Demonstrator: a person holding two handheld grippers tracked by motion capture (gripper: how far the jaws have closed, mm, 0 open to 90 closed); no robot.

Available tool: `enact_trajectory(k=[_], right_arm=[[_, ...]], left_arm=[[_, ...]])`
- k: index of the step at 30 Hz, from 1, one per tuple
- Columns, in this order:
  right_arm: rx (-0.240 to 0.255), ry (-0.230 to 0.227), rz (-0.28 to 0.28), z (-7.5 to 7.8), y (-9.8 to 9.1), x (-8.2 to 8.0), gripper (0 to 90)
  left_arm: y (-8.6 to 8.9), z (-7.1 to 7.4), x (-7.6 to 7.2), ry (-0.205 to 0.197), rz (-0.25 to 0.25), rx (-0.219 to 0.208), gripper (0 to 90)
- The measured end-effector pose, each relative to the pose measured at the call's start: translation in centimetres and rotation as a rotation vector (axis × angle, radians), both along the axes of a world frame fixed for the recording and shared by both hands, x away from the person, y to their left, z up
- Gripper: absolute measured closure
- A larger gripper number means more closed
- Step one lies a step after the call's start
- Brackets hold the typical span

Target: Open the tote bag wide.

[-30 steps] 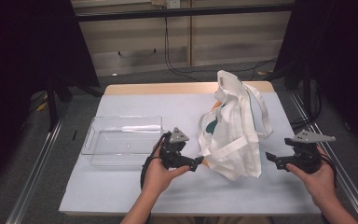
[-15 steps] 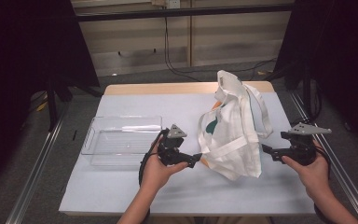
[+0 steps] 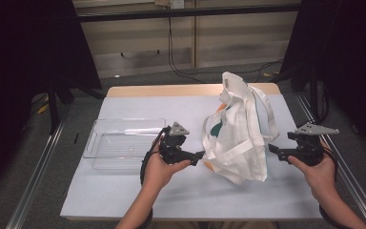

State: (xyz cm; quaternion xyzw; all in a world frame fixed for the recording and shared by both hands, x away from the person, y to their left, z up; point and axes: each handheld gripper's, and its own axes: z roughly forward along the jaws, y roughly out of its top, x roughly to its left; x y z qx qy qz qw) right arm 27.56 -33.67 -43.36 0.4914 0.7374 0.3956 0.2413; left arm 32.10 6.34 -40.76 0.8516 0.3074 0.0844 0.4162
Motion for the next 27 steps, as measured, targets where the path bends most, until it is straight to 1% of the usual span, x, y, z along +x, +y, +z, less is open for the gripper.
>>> enact_trajectory(k=[1,2,3,4,5,6,8,9,10,12,13,14,16,17,18,19,20,22,23,24,25,26,27], right_arm=[[0.000,0.000,0.000,0.0,0.0,0.0,11.2],[-0.002,0.001,-0.001,0.0,0.0,0.1,11.3],[-0.001,-0.002,-0.003,0.0,-0.1,0.2,11.4],[-0.009,-0.004,-0.006,0.1,-0.1,0.4,12.7],[-0.005,-0.001,-0.008,0.1,-0.1,0.5,13.2],[-0.003,-0.006,-0.005,0.1,-0.2,0.6,14.2],[-0.006,-0.008,-0.006,0.2,-0.2,0.7,14.7],[-0.010,-0.010,-0.011,0.2,-0.2,0.8,14.9],[-0.002,-0.010,-0.013,0.2,-0.2,1.1,16.2],[-0.003,-0.008,-0.017,0.2,-0.2,1.3,17.1],[-0.003,-0.008,-0.017,0.2,-0.2,1.3,17.1],[-0.003,-0.009,-0.017,0.1,-0.2,1.4,18.1],[0.003,-0.005,-0.021,0.1,-0.1,1.7,19.5],[0.003,-0.005,-0.021,0.1,-0.1,1.7,19.5],[0.005,-0.008,-0.023,0.1,-0.1,1.9,20.9],[0.006,-0.009,-0.021,0.1,0.0,2.0,22.6],[0.007,-0.008,-0.023,0.1,0.0,2.1,23.5],[0.002,-0.010,-0.021,0.1,0.1,2.5,27.0],[0.000,-0.010,-0.020,0.1,0.1,2.6,27.4],[-0.002,-0.011,-0.021,0.1,0.1,2.7,28.0],[-0.002,-0.011,-0.021,0.1,0.1,2.7,28.0],[-0.004,-0.014,-0.022,0.2,0.1,2.9,30.3],[-0.004,-0.014,-0.022,0.2,0.1,2.9,30.3]], left_arm=[[-0.1,0.0,0.2,-0.001,0.007,-0.008,14.9],[-0.2,0.0,0.4,-0.008,0.011,-0.006,14.9],[-0.2,0.1,0.7,-0.006,0.017,-0.001,14.9],[-0.3,0.0,1.0,-0.001,0.025,-0.013,15.6],[-0.5,0.0,1.2,0.000,0.034,-0.020,16.0],[-0.7,0.0,1.7,-0.002,0.035,-0.010,16.2],[-0.9,0.0,1.9,-0.007,0.035,-0.014,17.0],[-1.0,0.1,2.1,-0.009,0.039,-0.009,17.8],[-1.2,0.2,2.5,-0.022,0.046,-0.007,19.2],[-1.3,0.2,2.7,-0.029,0.055,0.001,20.9],[-1.4,0.1,2.9,-0.032,0.062,-0.006,20.9],[-1.5,0.1,3.2,-0.031,0.060,-0.007,21.9],[-2.0,0.0,3.7,-0.043,0.061,-0.003,22.4],[-2.0,0.0,3.7,-0.043,0.061,-0.003,22.4],[-2.2,0.0,3.9,-0.042,0.062,0.006,22.4],[-2.3,0.0,4.1,-0.047,0.068,-0.001,22.6],[-2.4,0.0,4.4,-0.046,0.069,-0.005,23.5],[-2.7,0.0,4.8,-0.058,0.073,-0.013,27.7],[-3.0,0.1,5.1,-0.061,0.063,0.002,28.6],[-3.0,0.1,5.1,-0.061,0.063,0.002,29.3],[-3.2,0.1,5.4,-0.066,0.060,-0.004,29.3],[-3.4,0.1,5.6,-0.052,0.060,-0.013,30.1],[-3.7,0.1,5.7,-0.052,0.061,-0.027,30.1]])
